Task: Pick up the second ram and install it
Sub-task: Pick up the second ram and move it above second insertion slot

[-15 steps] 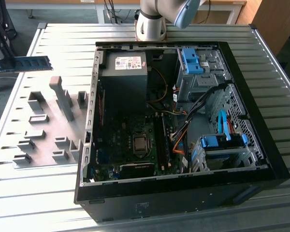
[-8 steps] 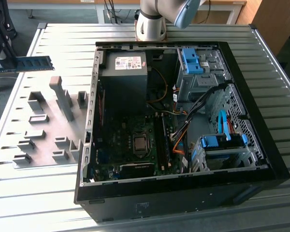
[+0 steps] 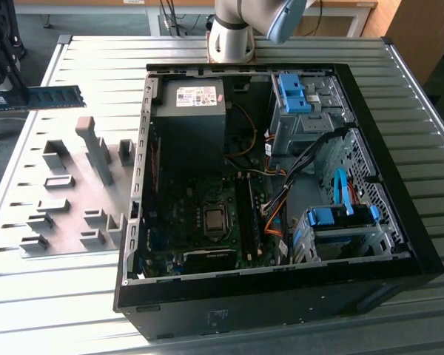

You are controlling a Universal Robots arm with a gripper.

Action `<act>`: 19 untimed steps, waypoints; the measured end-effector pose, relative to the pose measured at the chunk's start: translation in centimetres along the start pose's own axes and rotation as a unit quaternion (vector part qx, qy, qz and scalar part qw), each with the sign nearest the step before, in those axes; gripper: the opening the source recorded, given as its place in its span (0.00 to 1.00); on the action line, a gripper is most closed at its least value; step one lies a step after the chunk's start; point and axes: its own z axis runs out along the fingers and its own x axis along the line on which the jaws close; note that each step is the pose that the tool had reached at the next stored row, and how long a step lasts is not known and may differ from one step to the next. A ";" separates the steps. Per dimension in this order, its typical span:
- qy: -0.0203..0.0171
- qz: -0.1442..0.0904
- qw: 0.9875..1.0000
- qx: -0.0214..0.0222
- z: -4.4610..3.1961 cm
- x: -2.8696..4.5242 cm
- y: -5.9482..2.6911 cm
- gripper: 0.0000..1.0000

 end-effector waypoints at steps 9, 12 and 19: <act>0.000 0.000 1.000 0.000 -0.01 0.01 -0.40 0.14; 0.000 0.000 1.000 0.000 -0.01 0.01 -0.58 0.14; 0.000 0.000 1.000 0.000 -0.02 0.02 -0.99 0.14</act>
